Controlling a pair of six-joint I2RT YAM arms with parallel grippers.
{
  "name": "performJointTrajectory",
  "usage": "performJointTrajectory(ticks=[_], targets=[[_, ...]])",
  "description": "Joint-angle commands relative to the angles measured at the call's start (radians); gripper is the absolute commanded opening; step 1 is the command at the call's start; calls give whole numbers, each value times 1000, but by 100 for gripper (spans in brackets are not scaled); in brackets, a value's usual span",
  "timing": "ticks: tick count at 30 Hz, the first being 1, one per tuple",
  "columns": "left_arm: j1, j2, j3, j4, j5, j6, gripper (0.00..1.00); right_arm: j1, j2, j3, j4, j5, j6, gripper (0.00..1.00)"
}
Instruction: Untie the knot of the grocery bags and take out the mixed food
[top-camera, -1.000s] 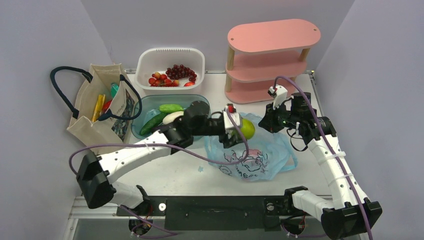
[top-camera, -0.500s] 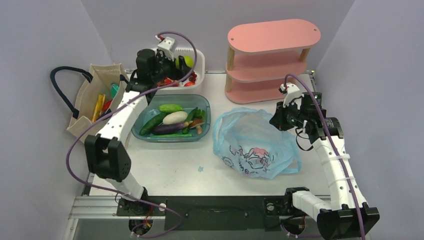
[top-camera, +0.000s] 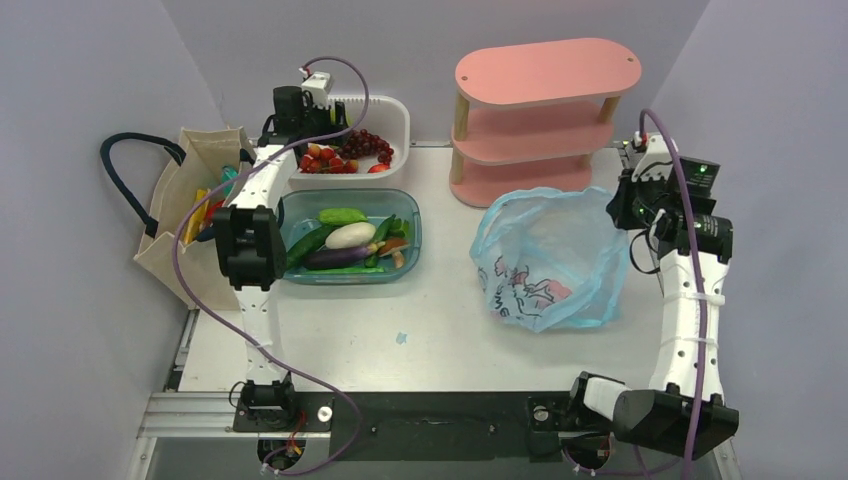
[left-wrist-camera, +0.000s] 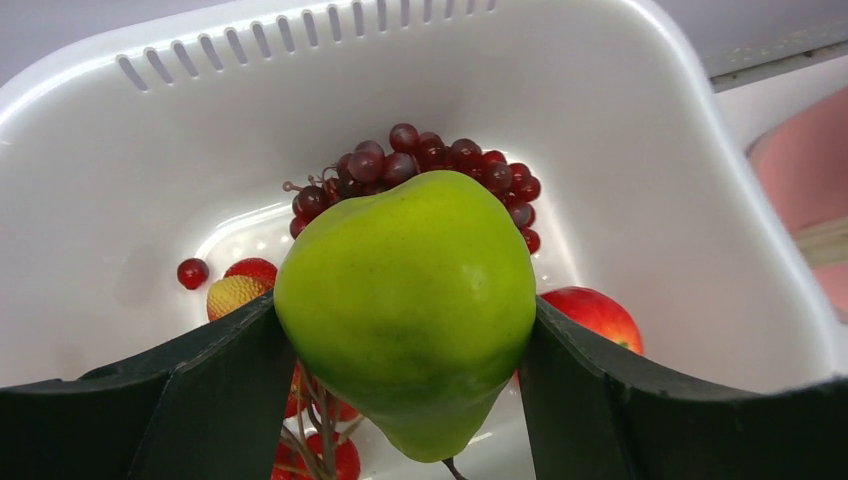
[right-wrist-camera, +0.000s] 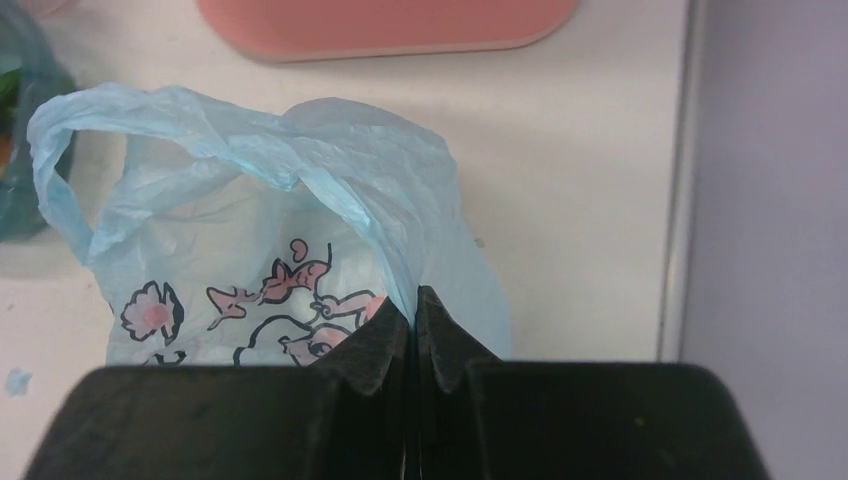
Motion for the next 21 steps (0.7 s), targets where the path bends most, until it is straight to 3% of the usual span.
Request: performJointTrajectory(ticks=[1,14,21], targets=[[13,75,150,-55,-21,56,62,-95,79,103,20,63,-84,0],[13,107,201,-139,-28,80,96,-289,364,340,27,142,-224,0],[9,-45,112,-149,-3,83,97,-337,448,457,29,179,-260,0]])
